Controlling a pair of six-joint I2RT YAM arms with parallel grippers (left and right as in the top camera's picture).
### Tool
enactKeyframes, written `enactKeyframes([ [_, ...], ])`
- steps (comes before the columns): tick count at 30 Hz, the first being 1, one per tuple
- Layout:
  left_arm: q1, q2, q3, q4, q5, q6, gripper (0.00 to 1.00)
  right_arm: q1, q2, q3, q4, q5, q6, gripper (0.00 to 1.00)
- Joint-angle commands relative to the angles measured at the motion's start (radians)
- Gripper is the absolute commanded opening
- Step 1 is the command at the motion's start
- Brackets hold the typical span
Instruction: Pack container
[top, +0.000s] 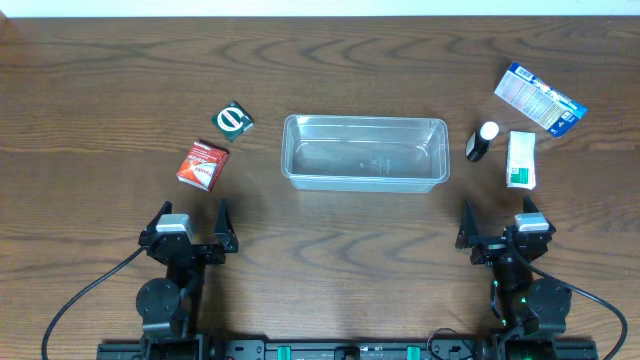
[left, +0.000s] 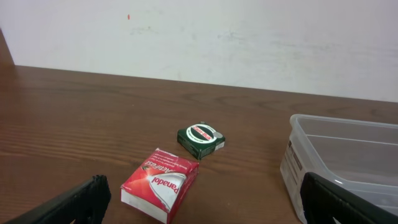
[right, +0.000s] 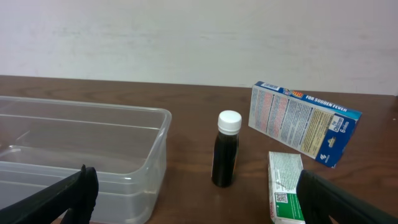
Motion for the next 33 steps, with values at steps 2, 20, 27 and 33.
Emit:
enactKeyframes([
  [2,0.005,-0.005,-0.016,-0.036,0.007,0.01,0.98,0.005,-0.006,-0.002,-0.004,0.011,0.014,0.99],
  [20,0.005,-0.005,-0.016,-0.036,0.007,0.01,0.98,0.005,-0.006,-0.002,-0.004,0.011,0.014,0.99],
  [27,0.005,-0.005,-0.016,-0.036,0.007,0.01,0.98,0.005,-0.006,-0.002,-0.002,0.01,0.014,0.99],
  [33,0.005,-0.005,-0.016,-0.036,0.007,0.01,0.98,0.005,-0.006,-0.002,-0.002,-0.002,0.016,0.99],
])
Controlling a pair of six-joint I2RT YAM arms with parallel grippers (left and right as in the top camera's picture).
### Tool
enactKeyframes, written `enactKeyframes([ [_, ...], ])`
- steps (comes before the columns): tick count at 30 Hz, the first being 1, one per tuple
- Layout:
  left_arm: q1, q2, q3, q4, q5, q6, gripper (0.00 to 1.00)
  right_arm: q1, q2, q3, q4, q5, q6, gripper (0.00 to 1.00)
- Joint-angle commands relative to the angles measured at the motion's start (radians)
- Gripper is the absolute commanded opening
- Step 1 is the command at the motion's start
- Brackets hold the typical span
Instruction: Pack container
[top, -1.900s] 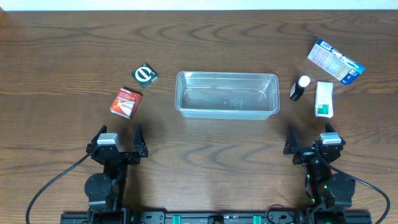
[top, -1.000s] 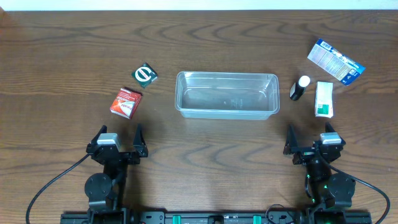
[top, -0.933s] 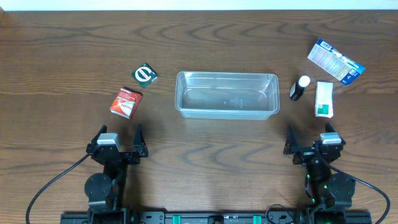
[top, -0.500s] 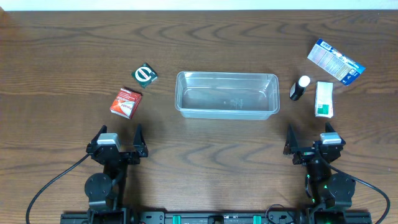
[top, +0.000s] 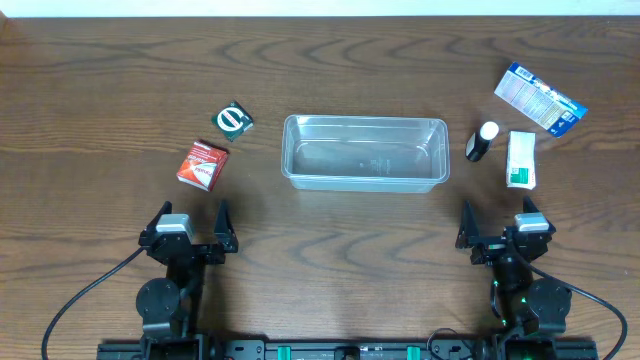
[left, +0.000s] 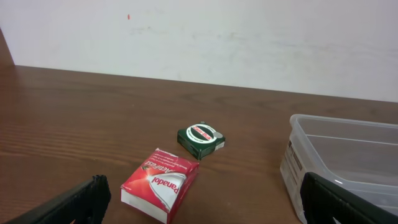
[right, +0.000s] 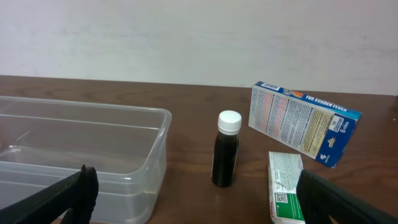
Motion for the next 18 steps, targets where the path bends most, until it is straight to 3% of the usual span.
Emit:
enactKeyframes([
  [1,0.005,-0.005,-0.016,-0.036,0.007,0.01,0.98,0.005,-0.006,-0.002,0.01,-0.03,0.018,0.99],
  [5,0.005,-0.005,-0.016,-0.036,0.007,0.01,0.98,0.005,-0.006,0.003,0.024,-0.162,0.018,0.99],
  [10,0.005,-0.005,-0.016,-0.036,0.007,0.01,0.98,0.005,0.028,0.117,-0.042,-0.161,-0.004,0.99],
  [13,0.005,-0.005,-0.016,-0.036,0.007,0.01,0.98,0.003,0.145,0.273,-0.123,-0.137,-0.062,0.99],
  [18,0.005,-0.005,-0.016,-0.036,0.007,0.01,0.98,0.003,0.488,0.59,-0.275,-0.123,-0.13,0.99],
])
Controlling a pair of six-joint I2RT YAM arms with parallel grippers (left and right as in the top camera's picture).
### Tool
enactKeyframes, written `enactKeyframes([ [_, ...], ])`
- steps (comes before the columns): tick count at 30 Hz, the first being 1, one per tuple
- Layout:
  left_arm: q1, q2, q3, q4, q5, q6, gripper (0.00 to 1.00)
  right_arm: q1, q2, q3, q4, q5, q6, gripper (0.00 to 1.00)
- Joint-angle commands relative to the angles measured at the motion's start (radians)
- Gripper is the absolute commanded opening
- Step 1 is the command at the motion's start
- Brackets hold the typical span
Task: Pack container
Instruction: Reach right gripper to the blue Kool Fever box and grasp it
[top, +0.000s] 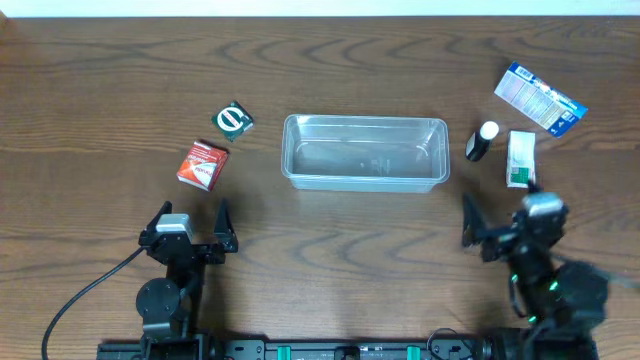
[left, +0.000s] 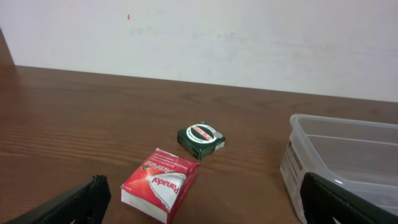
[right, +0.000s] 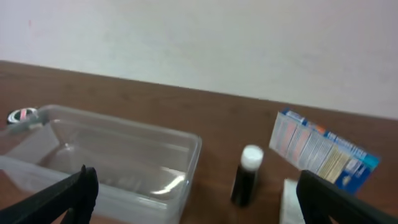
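Note:
A clear plastic container (top: 364, 152) stands empty mid-table. Left of it lie a red Panadol box (top: 203, 165) and a small green box (top: 233, 121). To its right stand a dark bottle with a white cap (top: 481, 141), a green-and-white box (top: 519, 159) and a blue-and-white box (top: 539, 98). My left gripper (top: 190, 222) is open near the front edge, behind the red box (left: 160, 184). My right gripper (top: 500, 215) is open, raised, just short of the bottle (right: 247, 175) and green-and-white box, its view blurred.
Bare brown wood lies between both grippers and the container (right: 118, 155). A white wall runs behind the table's far edge. Cables trail from both arm bases at the front edge.
My right gripper has moved forward and up toward the bottle and green-and-white box, its view now blurred. The left arm and all objects are as before.
Both grippers rested open near the front edge at the two earlier moments, with nothing moving. By now the right arm has lifted off and come closer to the items on the right; the container holds nothing.

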Motion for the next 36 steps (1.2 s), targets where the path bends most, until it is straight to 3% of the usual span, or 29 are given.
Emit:
enactKeyframes([
  [1,0.005,-0.005,-0.016,-0.036,0.007,0.01,0.98,0.003,0.217,0.198,-0.079,0.007,-0.075,0.99],
  [8,0.005,-0.005,-0.016,-0.036,0.007,0.01,0.98,-0.047,0.666,0.588,-0.234,0.005,-0.091,0.99],
  [12,0.005,-0.005,-0.016,-0.036,0.007,0.01,0.98,-0.072,0.859,0.72,-0.193,-0.006,-0.09,0.99],
  [23,0.005,-0.005,-0.016,-0.036,0.007,0.01,0.98,-0.179,1.122,0.739,0.105,0.015,-0.281,0.99],
  [36,0.005,-0.005,-0.016,-0.036,0.007,0.01,0.98,-0.357,1.336,0.739,0.241,0.0,-0.383,0.99],
])
